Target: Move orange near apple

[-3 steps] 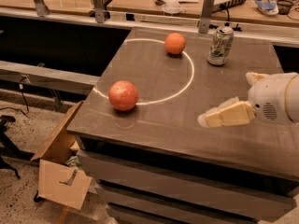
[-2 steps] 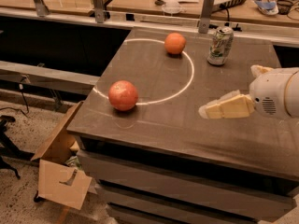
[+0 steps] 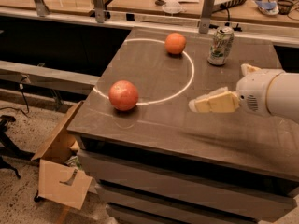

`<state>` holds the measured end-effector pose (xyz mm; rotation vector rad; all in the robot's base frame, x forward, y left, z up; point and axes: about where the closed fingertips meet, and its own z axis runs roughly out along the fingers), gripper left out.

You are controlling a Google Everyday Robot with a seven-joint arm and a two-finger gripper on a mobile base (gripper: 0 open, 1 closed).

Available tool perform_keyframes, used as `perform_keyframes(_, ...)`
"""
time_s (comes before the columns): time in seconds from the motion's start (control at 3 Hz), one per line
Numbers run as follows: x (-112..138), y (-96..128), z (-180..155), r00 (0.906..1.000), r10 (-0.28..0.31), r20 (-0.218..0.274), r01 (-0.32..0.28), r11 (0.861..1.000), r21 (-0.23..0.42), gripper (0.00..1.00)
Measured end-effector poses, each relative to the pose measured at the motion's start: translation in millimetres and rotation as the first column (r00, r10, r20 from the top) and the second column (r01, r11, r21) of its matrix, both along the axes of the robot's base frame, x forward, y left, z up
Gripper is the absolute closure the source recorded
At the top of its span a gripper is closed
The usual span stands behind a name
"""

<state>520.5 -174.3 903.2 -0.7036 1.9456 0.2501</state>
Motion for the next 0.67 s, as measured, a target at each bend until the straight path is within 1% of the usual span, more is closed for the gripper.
perform_keyframes(0.33,40.7,21.2,1.2,0.9956,-0.021,0.091,0.013,0.996,0.084,0.00)
perform_keyframes(0.67,78.5,53.5,-10.2,0.9920,0.010,0.126,-0.029,0.988,0.152,0.00)
